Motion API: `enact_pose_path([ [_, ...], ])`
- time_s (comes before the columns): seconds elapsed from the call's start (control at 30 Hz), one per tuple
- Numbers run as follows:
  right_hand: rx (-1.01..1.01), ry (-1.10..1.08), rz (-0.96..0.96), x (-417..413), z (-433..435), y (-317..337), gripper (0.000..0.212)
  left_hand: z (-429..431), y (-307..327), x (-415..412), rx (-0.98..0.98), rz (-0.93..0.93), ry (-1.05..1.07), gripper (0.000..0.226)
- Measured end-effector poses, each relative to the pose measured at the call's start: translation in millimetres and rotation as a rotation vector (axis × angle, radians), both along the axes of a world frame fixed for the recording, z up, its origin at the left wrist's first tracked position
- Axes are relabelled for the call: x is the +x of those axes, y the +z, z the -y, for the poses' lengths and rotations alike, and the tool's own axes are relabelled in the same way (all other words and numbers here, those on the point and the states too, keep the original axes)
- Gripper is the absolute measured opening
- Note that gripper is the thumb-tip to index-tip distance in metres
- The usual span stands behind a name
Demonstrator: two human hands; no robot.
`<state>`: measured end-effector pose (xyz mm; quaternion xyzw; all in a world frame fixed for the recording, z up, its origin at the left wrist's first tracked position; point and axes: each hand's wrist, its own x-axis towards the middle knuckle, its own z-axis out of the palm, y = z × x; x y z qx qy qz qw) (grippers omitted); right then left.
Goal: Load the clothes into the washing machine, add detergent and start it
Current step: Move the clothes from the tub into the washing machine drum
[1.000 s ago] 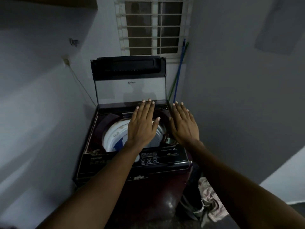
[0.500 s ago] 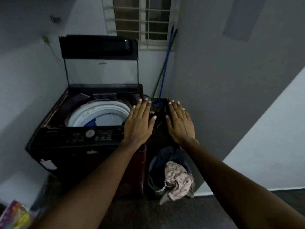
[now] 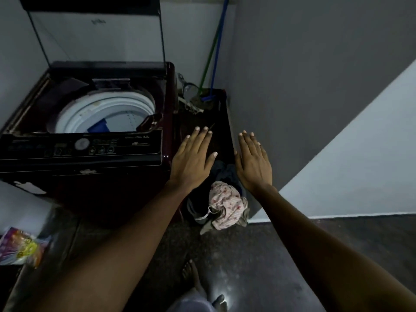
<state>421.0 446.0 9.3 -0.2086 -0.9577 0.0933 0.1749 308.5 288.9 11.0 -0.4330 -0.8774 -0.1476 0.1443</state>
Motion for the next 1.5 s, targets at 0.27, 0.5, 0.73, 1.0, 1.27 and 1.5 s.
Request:
enact_pose_path([
  [0.27, -0.088, -0.036, 0.066, -10.4, -13.0, -62.8, 0.052, -30.7, -66.6, -17.5, -0.058, 0.049, -0.093, 0.059],
  [0.5, -0.168, -0.091, 0.145, -9.8, -30.6, -150.6, 0.053, -57.5, -149.7, -30.0, -0.108, 0.154, -0.140, 0.059],
  [0.73, -0.233, -0.085, 0.237, -3.4, -60.5, -271.9, 0.052, -80.1, -276.0, -23.8, -0.172, 0.213, -0.152, 0.058],
  [1.0, -0.220, -0.039, 0.343, -3.6, -88.7, -415.9, 0.055, -99.0, -424.7, -14.5, -0.232, 0.348, -0.065, 0.053],
  [1.27, -0.200, -0.086, 0.308, -7.7, -101.3, -455.1, 0.035, -115.5, -453.1, -13.8, -0.234, 0.424, 0.084, 0.022],
  [1.5, -0.661, -0.236, -0.023, -12.5, -93.4, -361.3, 0.029, -115.8, -370.7, -7.8, -0.031, 0.577, 0.111, 0.020],
])
